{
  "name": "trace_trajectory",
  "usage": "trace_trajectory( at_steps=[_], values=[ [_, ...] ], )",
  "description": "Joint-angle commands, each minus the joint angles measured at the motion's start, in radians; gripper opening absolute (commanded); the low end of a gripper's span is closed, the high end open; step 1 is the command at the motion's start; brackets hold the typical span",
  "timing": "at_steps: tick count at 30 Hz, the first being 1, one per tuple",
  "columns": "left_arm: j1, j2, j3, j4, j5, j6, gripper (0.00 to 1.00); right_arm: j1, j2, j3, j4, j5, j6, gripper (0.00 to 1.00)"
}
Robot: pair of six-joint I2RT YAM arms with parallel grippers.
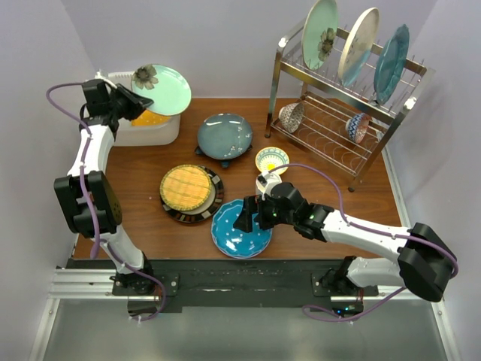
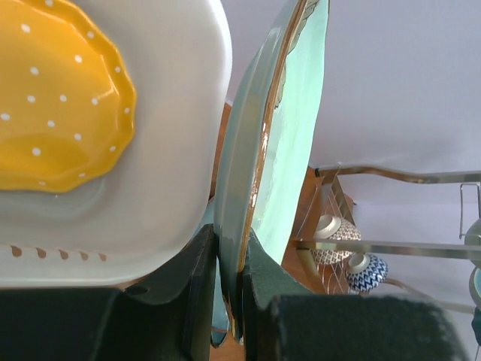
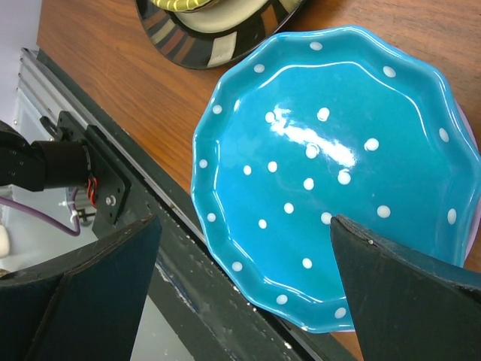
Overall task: Place the plates into the plastic bin on the countertop
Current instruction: Place the plate in the plastic bin.
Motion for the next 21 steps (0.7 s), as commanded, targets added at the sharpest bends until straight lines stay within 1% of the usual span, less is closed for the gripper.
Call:
trace_trajectory(
  at_steps=[1, 6, 7, 12, 21],
  values=[
    [0.015, -0.012, 0.102, 0.163, -0.013, -0.035, 0.00, 0.002, -0.010, 0.011, 0.004, 0.015, -0.020, 0.99],
    [0.018, -0.004, 0.122, 0.163, -0.079, -0.015, 0.00, 0.002, -0.011, 0.009, 0.001, 0.016, -0.021, 0.99],
    [0.020, -0.004, 0.126, 0.127, -0.093, -0.006, 0.00, 0.002, -0.011, 0.009, 0.001, 0.016, -0.021, 0.99],
    [0.026, -0.004, 0.137, 0.100, -0.179, 0.045, 0.00, 0.002, -0.008, 0.012, 0.001, 0.015, -0.023, 0.99],
    [0.031, 0.008, 0.137, 0.073, -0.265, 0.108, 0.00, 0.002, 0.005, 0.018, 0.004, 0.006, -0.021, 0.99]
  ],
)
